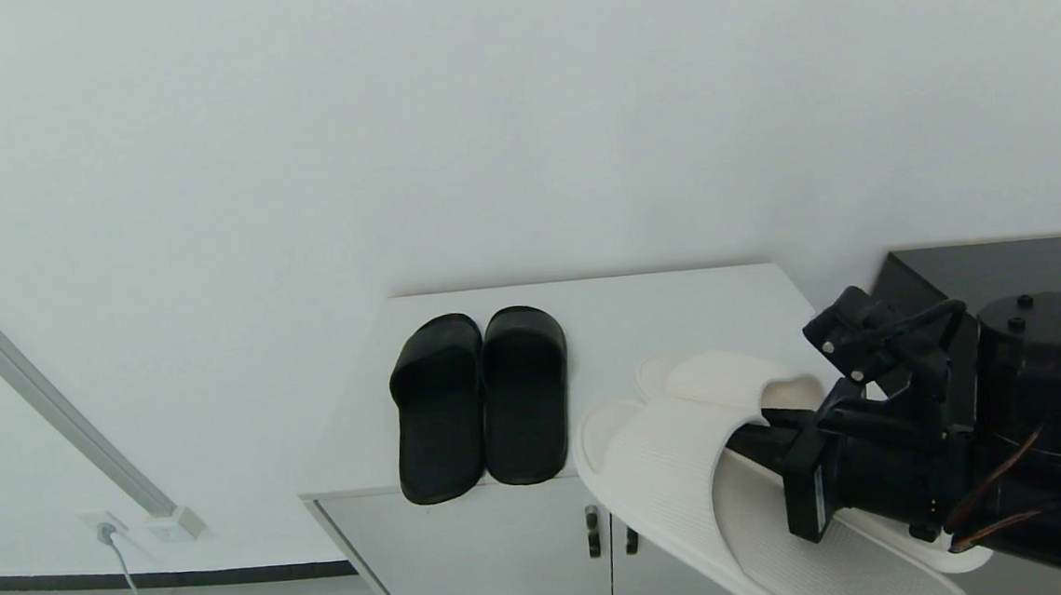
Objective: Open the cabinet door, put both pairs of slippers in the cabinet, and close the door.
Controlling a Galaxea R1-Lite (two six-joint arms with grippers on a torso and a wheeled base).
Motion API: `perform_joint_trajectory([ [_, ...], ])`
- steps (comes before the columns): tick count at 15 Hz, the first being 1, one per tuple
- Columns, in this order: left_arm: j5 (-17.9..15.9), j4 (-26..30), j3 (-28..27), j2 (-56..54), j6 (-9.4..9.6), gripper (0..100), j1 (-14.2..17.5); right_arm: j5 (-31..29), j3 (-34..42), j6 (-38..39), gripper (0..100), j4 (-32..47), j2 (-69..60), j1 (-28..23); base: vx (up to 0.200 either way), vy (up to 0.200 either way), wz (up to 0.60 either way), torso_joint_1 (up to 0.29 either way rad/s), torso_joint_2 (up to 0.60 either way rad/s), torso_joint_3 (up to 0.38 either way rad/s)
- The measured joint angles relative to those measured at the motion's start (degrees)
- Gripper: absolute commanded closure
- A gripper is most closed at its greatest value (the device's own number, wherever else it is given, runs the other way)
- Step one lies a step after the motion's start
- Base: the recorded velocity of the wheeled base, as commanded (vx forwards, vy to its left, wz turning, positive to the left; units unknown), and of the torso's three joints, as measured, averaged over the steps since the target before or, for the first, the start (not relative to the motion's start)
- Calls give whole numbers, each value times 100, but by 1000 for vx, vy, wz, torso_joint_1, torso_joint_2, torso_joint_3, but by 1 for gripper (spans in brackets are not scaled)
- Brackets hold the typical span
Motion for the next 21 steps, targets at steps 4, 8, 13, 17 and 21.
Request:
perform_joint_trajectory([
  [4, 2, 0, 0, 0, 0, 100, -2, 0, 48, -5, 100, -5, -4, 44, -200, 0, 0, -5, -1, 4],
  [8, 0, 0, 0, 0, 0, 100, -2, 13, 54, -5, 100, 0, -4, 41, -150, 0, 0, 2, 1, 2],
  [13, 2, 0, 0, 0, -4, 100, 0, 66, 108, -5, 100, 11, 2, 33, 0, 0, 0, 0, 0, 0],
  [17, 2, 0, 0, 0, -26, 100, 0, 105, 135, -2, 100, 0, 7, 38, 0, 0, 0, 0, 0, 0],
  [21, 2, 0, 0, 0, -28, 100, -2, 107, 141, -2, 100, -7, 7, 33, 0, 0, 0, 0, 0, 0],
])
